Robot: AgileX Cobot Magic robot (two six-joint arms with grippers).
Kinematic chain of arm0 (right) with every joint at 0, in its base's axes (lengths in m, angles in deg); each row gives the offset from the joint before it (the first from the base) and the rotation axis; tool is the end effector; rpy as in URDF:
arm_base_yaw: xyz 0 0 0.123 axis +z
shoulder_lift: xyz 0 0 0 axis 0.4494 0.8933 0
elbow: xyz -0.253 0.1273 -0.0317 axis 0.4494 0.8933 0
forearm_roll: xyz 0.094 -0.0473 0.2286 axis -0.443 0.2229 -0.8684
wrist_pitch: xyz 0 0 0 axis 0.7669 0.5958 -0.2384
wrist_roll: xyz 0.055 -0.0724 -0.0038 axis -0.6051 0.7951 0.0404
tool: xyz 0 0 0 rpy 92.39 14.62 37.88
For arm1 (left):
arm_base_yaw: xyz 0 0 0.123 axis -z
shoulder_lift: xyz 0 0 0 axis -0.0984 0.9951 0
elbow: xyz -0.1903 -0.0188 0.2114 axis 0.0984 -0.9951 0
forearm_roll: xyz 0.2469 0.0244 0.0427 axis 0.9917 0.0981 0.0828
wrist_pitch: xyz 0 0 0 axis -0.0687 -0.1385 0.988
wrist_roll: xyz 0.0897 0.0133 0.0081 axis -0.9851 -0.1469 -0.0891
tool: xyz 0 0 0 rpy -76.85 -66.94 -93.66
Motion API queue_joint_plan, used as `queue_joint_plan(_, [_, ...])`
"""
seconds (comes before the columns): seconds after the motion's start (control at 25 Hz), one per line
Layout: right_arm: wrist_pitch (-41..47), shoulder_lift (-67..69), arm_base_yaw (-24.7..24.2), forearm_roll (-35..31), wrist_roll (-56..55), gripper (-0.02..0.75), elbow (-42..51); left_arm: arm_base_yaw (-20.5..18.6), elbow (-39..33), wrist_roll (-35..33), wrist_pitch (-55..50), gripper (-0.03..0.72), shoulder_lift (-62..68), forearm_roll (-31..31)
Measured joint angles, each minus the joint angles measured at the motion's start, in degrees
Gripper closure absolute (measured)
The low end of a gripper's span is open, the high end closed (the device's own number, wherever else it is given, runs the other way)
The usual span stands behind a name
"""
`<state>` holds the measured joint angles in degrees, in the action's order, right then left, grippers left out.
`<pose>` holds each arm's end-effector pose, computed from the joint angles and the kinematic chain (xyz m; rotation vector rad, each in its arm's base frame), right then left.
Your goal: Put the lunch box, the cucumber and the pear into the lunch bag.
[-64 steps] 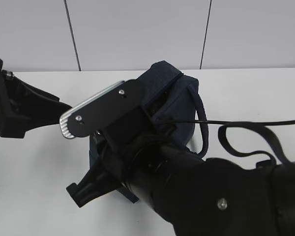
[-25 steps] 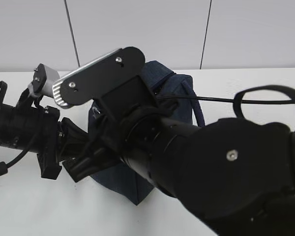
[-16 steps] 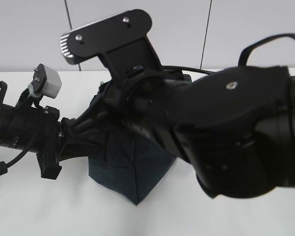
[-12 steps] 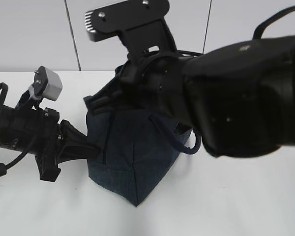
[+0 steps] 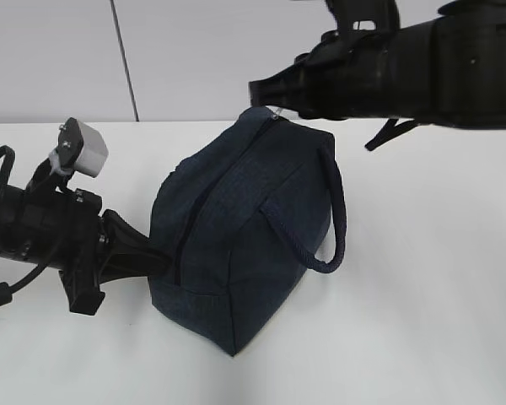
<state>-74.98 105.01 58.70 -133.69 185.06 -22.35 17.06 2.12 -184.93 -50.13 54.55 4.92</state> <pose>0.3165 0.1814 0.2919 -0.2980 1.9888 0.3067 0.2589 -0.1189 0.1754 1.2209 2.0258 -0.8253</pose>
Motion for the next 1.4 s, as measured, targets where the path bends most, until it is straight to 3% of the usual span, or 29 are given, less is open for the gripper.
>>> queue_joint_plan(0.2, [13.5,6.3,-12.5,0.5,-1.9,0.738,-2.1,0.0,0.0,0.7,0.4,0.678,0.0,-0.3])
queue_joint_plan(0.4, [25.9,15.2,-20.6,1.5,-10.7,0.738,-4.3,0.0,0.0,1.5,0.8,0.679,0.0,-0.2])
queue_joint_plan(0.8, [31.1,21.1,-23.1,2.3,-18.3,0.73,-5.1,0.0,0.0,4.6,1.7,0.678,0.0,-0.4])
queue_joint_plan(0.92, [36.0,21.1,-23.3,2.3,-17.6,0.594,-5.8,0.0,0.0,7.7,2.0,0.601,0.0,-0.2])
queue_joint_plan(1.0, [40.6,21.1,-23.8,2.6,-17.2,0.397,-6.9,0.0,0.0,10.7,2.3,0.481,-0.1,0.8])
queue_joint_plan(1.08, [41.9,20.2,-23.9,3.4,-17.2,0.287,-7.2,0.0,0.0,14.2,2.9,0.381,-0.7,3.4])
queue_joint_plan(1.16, [41.8,18.2,-23.9,5.8,-16.6,0.272,-7.2,0.0,0.0,18.5,3.0,0.34,-2.3,6.9])
queue_joint_plan(1.4, [41.0,7.9,-23.9,21.2,-21.3,0.293,-7.2,0.0,-0.1,35.2,5.4,0.34,-12.1,21.5])
